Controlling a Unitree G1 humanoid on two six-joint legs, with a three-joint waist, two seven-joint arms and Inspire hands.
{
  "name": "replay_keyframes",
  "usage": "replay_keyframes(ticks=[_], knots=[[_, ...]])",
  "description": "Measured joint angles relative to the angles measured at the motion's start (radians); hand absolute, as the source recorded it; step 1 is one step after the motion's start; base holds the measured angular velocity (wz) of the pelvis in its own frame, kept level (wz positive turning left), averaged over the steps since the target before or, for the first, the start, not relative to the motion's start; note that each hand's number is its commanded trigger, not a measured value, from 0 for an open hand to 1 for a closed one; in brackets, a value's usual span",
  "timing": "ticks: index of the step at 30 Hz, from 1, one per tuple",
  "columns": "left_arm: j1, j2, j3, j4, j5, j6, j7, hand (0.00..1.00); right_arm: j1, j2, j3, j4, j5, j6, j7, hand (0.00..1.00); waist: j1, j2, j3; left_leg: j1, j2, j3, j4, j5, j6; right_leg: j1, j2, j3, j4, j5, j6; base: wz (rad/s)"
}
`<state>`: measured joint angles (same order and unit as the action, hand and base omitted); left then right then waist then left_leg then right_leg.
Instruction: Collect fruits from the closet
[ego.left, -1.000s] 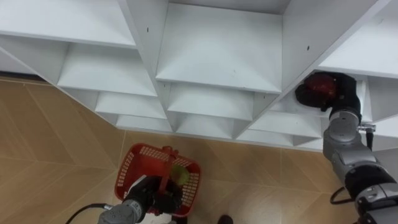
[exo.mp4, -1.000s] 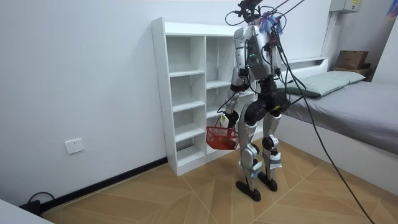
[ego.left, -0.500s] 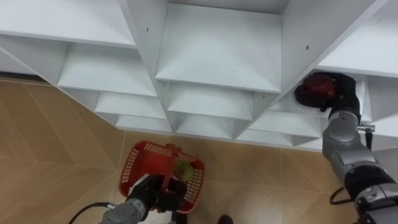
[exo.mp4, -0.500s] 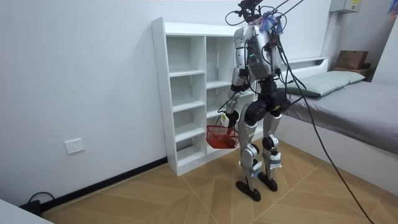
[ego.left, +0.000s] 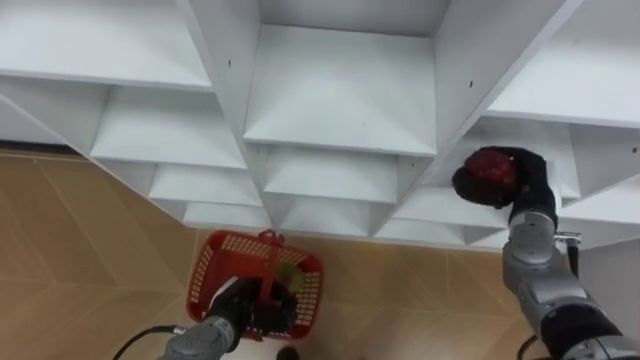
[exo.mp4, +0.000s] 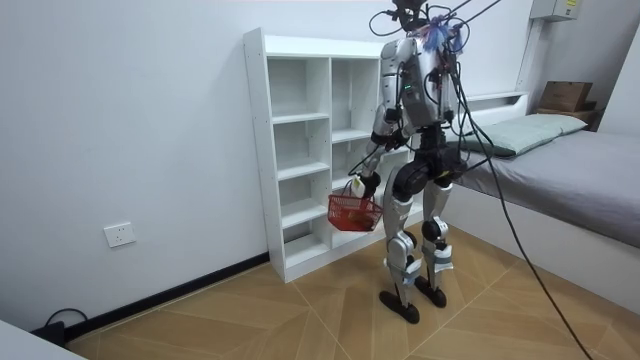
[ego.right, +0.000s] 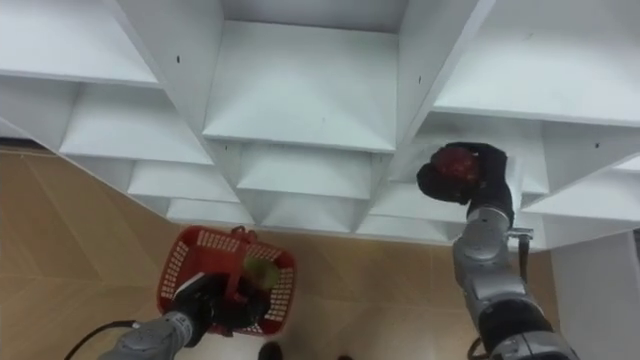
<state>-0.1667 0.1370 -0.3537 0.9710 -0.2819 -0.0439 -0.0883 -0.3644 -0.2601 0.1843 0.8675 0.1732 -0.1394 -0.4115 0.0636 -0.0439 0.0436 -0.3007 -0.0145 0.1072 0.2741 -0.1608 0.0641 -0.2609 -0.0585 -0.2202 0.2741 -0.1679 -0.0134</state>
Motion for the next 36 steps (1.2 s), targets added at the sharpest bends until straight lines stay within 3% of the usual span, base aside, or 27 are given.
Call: replay_keyframes(ticks=[4, 6, 11, 12, 15, 18, 22, 26, 36], knots=[[0.040, 0.012, 0.008, -0.051, 0.003, -0.001, 0.000, 1.00, 0.088, -0.003, 0.032, -0.096, -0.010, -0.002, 0.044, 1.00, -0.013, 0.010, -0.0100, 0.047, 0.000, 0.001, -0.006, -0.001, 0.000, 0.047, 0.001, -0.001, -0.007, 0.000, 0.000, 0.00], [0.054, 0.015, 0.025, -0.084, 0.003, -0.002, 0.000, 1.00, 0.130, -0.002, 0.039, -0.148, -0.010, -0.002, 0.070, 1.00, -0.029, 0.022, -0.0225, 0.055, 0.000, 0.000, -0.008, -0.001, 0.000, 0.058, 0.001, -0.003, -0.011, 0.000, 0.000, 0.00], [0.083, 0.007, 0.025, -0.101, 0.002, -0.007, 0.000, 1.00, 0.215, 0.003, 0.072, -0.188, -0.031, -0.002, 0.122, 1.00, -0.034, 0.024, -0.0293, 0.133, 0.001, 0.017, -0.027, -0.001, -0.001, 0.125, 0.005, 0.012, -0.030, 0.000, 0.000, -0.09], [0.097, 0.007, 0.025, -0.114, 0.001, -0.008, -0.001, 1.00, 0.246, 0.004, 0.072, -0.219, -0.034, 0.000, 0.136, 1.00, -0.035, 0.024, -0.0362, 0.144, 0.001, 0.025, -0.036, -0.001, -0.001, 0.130, 0.007, 0.022, -0.036, 0.000, 0.000, -0.20], [0.112, 0.007, 0.026, -0.130, -0.002, -0.007, -0.001, 1.00, 0.308, 0.014, 0.072, -0.309, -0.035, 0.010, 0.176, 1.00, -0.052, 0.021, -0.0379, 0.165, 0.001, 0.034, -0.040, -0.001, -0.001, 0.144, 0.006, 0.031, -0.032, 0.001, 0.000, -0.11], [0.113, -0.004, 0.027, -0.132, 0.000, -0.008, -0.001, 1.00, 0.317, 0.029, 0.077, -0.343, -0.050, 0.009, 0.207, 1.00, -0.059, 0.019, -0.0378, 0.198, 0.003, 0.049, -0.053, -0.001, -0.001, 0.168, 0.009, 0.047, -0.032, 0.002, 0.000, -0.15], [0.115, -0.008, 0.026, -0.157, -0.029, -0.008, -0.001, 1.00, 0.330, 0.054, 0.108, -0.345, -0.059, 0.009, 0.233, 1.00, -0.062, -0.002, -0.0381, 0.244, 0.002, 0.056, -0.073, -0.001, -0.002, 0.205, 0.011, 0.052, -0.042, 0.000, 0.002, -0.06], [0.116, -0.019, 0.023, -0.175, -0.029, -0.007, -0.001, 1.00, 0.384, 0.063, 0.137, -0.441, -0.083, 0.032, 0.287, 1.00, -0.060, -0.018, -0.0382, 0.258, 0.002, 0.058, -0.078, -0.002, -0.003, 0.224, 0.012, 0.053, -0.053, 0.001, 0.003, 0.00], [0.116, -0.035, 0.017, -0.241, -0.030, -0.007, -0.002, 1.00, 0.397, 0.073, 0.158, -0.477, -0.139, 0.034, 0.380, 1.00, -0.062, -0.023, -0.0355, 0.269, 0.003, 0.055, -0.083, -0.008, -0.005, 0.233, 0.017, 0.056, -0.057, 0.001, 0.003, 0.00]])
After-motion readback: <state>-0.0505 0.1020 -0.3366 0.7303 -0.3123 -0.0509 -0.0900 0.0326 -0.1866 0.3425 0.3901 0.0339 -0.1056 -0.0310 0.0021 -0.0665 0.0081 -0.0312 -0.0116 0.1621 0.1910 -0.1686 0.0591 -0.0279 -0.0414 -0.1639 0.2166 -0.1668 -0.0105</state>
